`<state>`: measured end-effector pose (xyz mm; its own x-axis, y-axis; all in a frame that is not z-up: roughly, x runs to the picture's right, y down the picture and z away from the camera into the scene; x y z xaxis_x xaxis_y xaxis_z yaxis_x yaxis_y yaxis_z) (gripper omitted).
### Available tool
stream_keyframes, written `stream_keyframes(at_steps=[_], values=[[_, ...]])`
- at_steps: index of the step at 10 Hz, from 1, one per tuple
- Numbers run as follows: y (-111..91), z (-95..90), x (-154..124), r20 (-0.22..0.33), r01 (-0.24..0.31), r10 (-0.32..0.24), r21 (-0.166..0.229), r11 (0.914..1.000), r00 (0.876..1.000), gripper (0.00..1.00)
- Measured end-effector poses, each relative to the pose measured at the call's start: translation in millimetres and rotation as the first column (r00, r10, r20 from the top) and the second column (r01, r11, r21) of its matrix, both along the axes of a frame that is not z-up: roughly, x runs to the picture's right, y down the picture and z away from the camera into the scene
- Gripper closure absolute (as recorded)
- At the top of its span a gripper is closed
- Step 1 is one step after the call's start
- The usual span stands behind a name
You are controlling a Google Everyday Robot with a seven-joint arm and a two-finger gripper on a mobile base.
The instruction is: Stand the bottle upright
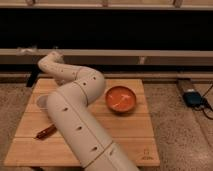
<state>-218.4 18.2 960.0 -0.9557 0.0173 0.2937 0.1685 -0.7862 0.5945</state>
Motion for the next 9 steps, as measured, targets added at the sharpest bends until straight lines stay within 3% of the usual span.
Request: stream_keyframes(at_steps=[7, 9], values=[[13, -16.5, 61, -0.08, -0.087, 0.085, -0.03, 0.9957, 0.993, 0.98], [18, -20.3, 83, -0.099, -0.117, 0.112, -0.042, 0.9922, 0.989, 0.78]])
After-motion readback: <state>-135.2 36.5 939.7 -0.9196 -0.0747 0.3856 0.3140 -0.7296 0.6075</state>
